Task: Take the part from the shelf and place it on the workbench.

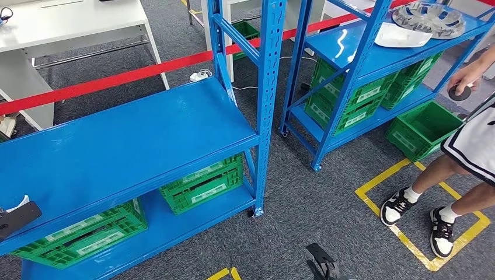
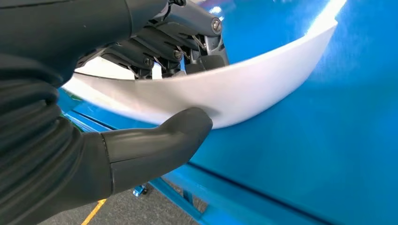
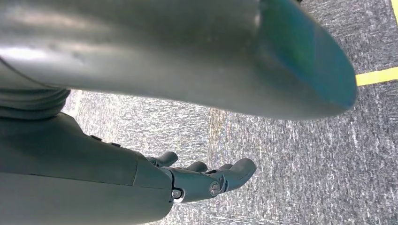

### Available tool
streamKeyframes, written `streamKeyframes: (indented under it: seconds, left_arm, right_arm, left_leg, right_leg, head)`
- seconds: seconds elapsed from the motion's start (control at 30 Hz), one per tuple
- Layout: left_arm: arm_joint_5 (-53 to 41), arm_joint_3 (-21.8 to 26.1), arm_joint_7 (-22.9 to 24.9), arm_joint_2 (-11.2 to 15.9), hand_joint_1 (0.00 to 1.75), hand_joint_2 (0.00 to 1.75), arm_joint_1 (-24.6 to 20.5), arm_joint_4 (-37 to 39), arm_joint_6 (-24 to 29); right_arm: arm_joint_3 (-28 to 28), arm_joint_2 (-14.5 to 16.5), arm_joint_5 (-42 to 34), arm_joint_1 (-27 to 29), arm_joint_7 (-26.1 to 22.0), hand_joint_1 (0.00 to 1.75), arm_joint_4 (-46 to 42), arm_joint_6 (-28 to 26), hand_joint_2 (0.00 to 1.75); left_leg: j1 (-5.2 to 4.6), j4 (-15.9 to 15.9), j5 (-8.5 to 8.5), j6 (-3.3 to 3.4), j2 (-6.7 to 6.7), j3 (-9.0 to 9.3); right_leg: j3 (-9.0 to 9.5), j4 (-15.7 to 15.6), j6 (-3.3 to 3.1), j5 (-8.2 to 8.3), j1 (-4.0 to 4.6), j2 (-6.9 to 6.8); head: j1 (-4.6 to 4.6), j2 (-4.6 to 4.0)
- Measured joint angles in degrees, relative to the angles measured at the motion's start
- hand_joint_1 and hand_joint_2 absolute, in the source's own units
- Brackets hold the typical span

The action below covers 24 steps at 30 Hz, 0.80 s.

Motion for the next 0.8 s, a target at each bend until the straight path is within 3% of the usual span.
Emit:
streamKeyframes:
  seconds: [0.47,0.67,0.8]
  left_arm:
    - [0.5,-0.01,-1.25,-0.32,1.75,1.75,0.06,-0.36,1.46]
    - [1.99,-0.01,-4.73,-0.74,1.75,1.75,0.76,-0.62,4.12]
    - [8.04,1.01,-9.37,-1.45,1.75,1.75,1.24,-1.05,6.38]
  right_arm:
    - [-0.33,0.0,-0.22,0.01,-0.71,0.0,0.0,0.0,0.0]
    - [-0.67,0.0,-0.36,0.0,-0.72,0.0,0.0,0.01,0.0]
    - [-1.1,0.0,-0.39,0.0,-0.9,0.0,0.0,0.0,0.0]
  left_leg:
    - [0.0,0.0,0.02,-0.01,0.0,0.02]
    - [0.0,0.0,0.02,-0.01,-0.02,0.02]
    - [-0.02,0.0,0.03,0.0,-0.03,0.03]
  right_leg:
    - [0.02,0.02,0.0,0.0,0.0,0.0]
    - [0.04,0.02,0.0,0.0,-0.01,-0.03]
    - [0.04,0.02,0.0,0.01,-0.02,-0.04]
  head:
    - [-0.01,0.0]
    - [-0.01,0.0]
    - [-0.01,0.0]
